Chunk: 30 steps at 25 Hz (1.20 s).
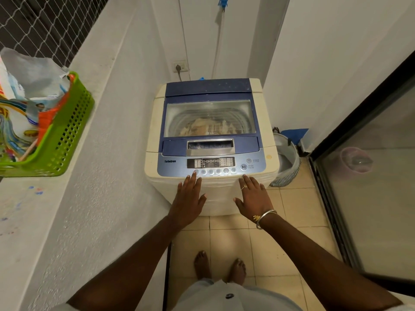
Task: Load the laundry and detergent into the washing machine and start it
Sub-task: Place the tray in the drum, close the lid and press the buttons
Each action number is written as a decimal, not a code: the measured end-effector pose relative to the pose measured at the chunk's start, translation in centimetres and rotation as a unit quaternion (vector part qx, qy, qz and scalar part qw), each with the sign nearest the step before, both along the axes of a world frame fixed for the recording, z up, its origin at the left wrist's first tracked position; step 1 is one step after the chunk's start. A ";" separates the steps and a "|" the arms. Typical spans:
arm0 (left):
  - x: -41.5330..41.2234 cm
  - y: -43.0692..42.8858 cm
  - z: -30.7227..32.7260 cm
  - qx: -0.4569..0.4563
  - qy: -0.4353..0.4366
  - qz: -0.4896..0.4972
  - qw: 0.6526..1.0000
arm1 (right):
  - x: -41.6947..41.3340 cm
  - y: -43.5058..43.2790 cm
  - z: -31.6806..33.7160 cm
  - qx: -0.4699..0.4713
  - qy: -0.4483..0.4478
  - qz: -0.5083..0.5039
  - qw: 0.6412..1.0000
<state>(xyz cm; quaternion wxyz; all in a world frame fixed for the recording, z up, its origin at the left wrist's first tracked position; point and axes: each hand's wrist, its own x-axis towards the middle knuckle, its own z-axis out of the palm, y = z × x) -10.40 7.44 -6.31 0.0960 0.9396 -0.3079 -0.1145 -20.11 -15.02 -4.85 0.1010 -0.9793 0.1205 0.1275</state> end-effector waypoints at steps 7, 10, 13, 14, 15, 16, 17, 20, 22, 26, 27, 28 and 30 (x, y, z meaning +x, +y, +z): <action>-0.7 -5.6 1.2 -0.016 -0.023 -0.082 0.996 | -1.5 -1.7 1.5 0.004 -0.027 -0.067 0.997; -1.2 -8.7 1.8 -0.020 -0.029 -0.109 0.993 | -2.8 -3.8 2.0 -0.010 -0.038 -0.099 0.994; -1.9 -11.3 2.4 -0.035 -0.018 -0.129 0.991 | -4.2 -6.0 2.3 -0.012 -0.049 -0.134 0.990; -2.1 -12.0 2.6 -0.040 -0.017 -0.136 0.990 | -4.7 -6.6 2.3 -0.009 -0.052 -0.147 0.988; -2.2 -12.6 2.7 -0.043 -0.016 -0.144 0.988 | -5.1 -7.1 2.3 -0.008 -0.055 -0.159 0.986; -2.4 -13.1 2.8 -0.045 -0.015 -0.153 0.987 | -5.5 -7.6 2.4 -0.008 -0.057 -0.172 0.983; -2.6 -13.6 2.8 -0.048 -0.014 -0.161 0.986 | -5.8 -8.0 2.4 -0.008 -0.059 -0.184 0.981; -3.2 -14.9 3.0 -0.050 -0.005 -0.173 0.984 | -6.8 -8.7 2.4 -0.011 -0.062 -0.208 0.976; -3.5 -15.2 3.0 -0.045 0.002 -0.172 0.984 | -7.4 -9.0 2.3 -0.008 -0.058 -0.218 0.974; -3.8 -14.5 2.9 -0.042 -0.003 -0.166 0.985 | -7.7 -8.7 1.8 -0.002 -0.048 -0.216 0.975; -3.8 -14.2 2.9 -0.041 -0.003 -0.161 0.986 | -7.5 -8.4 1.7 -0.001 -0.051 -0.210 0.976; -3.8 -13.8 2.9 -0.038 -0.002 -0.156 0.987 | -7.2 -8.1 1.8 -0.001 -0.057 -0.203 0.977; -3.7 -13.0 2.9 -0.034 -0.004 -0.146 0.989 | -6.4 -7.5 2.0 -0.002 -0.064 -0.184 0.981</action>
